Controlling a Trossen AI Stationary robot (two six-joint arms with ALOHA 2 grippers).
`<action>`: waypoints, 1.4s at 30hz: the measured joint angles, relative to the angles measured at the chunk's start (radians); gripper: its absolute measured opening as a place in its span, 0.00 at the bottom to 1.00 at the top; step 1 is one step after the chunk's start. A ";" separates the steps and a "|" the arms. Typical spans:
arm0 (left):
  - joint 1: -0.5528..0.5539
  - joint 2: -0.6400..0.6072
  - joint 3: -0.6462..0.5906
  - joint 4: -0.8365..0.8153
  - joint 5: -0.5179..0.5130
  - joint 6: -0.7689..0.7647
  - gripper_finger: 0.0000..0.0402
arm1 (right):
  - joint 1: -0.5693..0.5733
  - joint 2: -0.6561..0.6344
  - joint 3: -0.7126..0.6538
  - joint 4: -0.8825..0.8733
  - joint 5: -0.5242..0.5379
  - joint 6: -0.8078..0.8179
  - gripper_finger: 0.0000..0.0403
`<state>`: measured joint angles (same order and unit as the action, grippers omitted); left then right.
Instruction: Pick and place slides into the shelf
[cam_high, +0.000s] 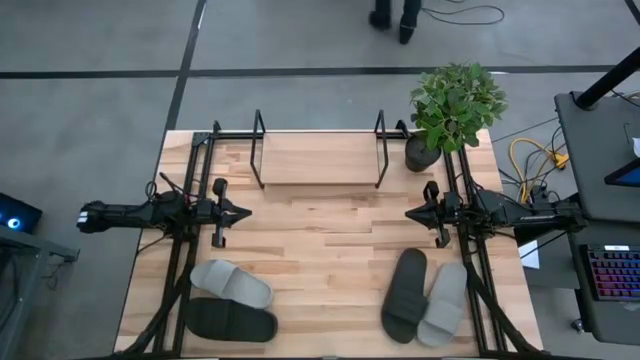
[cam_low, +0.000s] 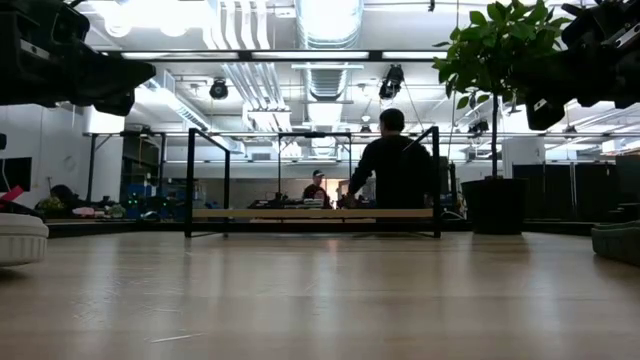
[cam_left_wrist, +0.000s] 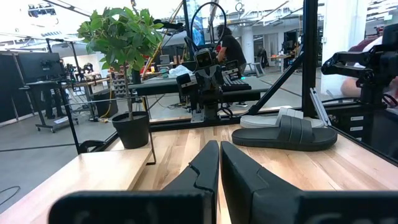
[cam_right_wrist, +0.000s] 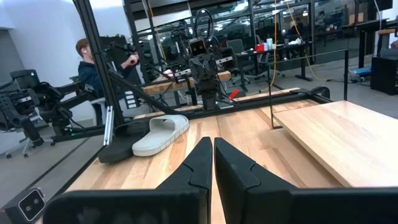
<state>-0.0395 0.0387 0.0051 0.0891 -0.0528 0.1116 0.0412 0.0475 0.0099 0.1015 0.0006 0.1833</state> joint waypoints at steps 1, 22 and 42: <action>0.000 0.000 0.000 0.000 0.000 0.000 0.00 | 0.000 0.000 0.000 0.000 0.000 0.000 0.02; 0.000 0.000 0.000 0.000 0.000 0.000 0.00 | 0.000 0.000 0.000 0.000 0.000 0.011 0.02; 0.000 0.000 0.000 0.000 0.000 0.000 0.00 | 0.000 0.000 0.000 -0.031 0.000 0.018 0.02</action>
<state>-0.0399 0.0387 0.0051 0.0891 -0.0528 0.1116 0.0414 0.0471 0.0097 0.0701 0.0008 0.2016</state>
